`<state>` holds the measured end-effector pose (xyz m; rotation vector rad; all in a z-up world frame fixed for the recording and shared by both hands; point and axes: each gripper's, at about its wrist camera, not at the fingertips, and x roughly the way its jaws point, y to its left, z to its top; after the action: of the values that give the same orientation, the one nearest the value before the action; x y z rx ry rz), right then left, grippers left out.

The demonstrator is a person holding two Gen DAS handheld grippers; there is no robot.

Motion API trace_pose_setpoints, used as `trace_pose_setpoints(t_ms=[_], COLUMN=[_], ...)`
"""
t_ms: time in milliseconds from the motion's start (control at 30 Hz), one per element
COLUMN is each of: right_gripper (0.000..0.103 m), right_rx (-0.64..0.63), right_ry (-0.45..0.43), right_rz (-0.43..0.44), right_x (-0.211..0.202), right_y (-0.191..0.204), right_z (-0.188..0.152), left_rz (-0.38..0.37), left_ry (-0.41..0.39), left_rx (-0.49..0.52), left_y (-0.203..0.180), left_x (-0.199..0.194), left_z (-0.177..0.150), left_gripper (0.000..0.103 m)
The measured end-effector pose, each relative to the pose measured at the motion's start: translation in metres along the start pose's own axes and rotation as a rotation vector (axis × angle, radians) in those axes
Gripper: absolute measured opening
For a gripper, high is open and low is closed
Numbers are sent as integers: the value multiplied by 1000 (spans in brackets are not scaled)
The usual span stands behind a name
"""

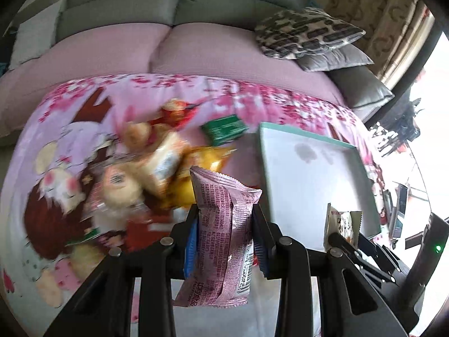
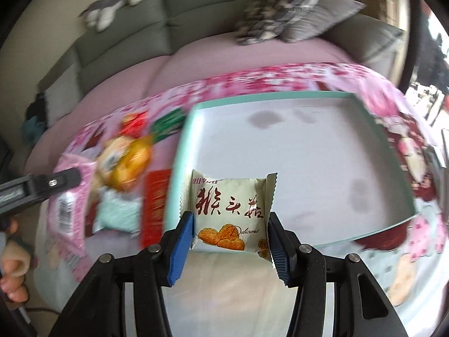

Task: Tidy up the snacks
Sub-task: 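Carry the cream cookie packet in the right tool while the left carries the pink packet to the tray, then open the right tool over the tray while the left tool releases the pink packet inside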

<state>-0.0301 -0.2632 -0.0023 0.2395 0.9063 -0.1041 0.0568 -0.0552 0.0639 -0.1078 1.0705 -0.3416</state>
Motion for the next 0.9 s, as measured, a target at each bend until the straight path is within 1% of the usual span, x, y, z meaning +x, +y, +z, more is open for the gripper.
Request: trace_pose_setpoints(t_ms=[133, 233, 433, 533, 633, 700, 800, 900], right_gripper=[54, 54, 54, 54, 54, 54, 54, 55], right_rx=[60, 84, 134, 138, 126, 121, 117, 114], right_ry=[-13, -24, -2, 2, -7, -9, -3, 9], right_rz=[-60, -90, -135, -153, -165, -177, -190, -204], right_x=[6, 10, 33, 43, 54, 61, 69, 80], right_y=[-32, -49, -86, -99, -109, -113, -119, -125], right_z=[15, 24, 47, 59, 74, 82, 92, 100], left_rz=[-46, -69, -81, -80, -90, -93, -73, -76], left_ry=[30, 45, 65, 59, 58, 65, 79, 97], left_rx=[32, 52, 82, 71, 35, 30, 43, 28], left_y=[-31, -52, -86, -95, -99, -102, -109, -111], left_x=[24, 40, 74, 93, 113, 124, 143, 156], left_z=[11, 18, 35, 45, 55, 61, 69, 73], left_gripper=[36, 36, 37, 37, 37, 37, 37, 37])
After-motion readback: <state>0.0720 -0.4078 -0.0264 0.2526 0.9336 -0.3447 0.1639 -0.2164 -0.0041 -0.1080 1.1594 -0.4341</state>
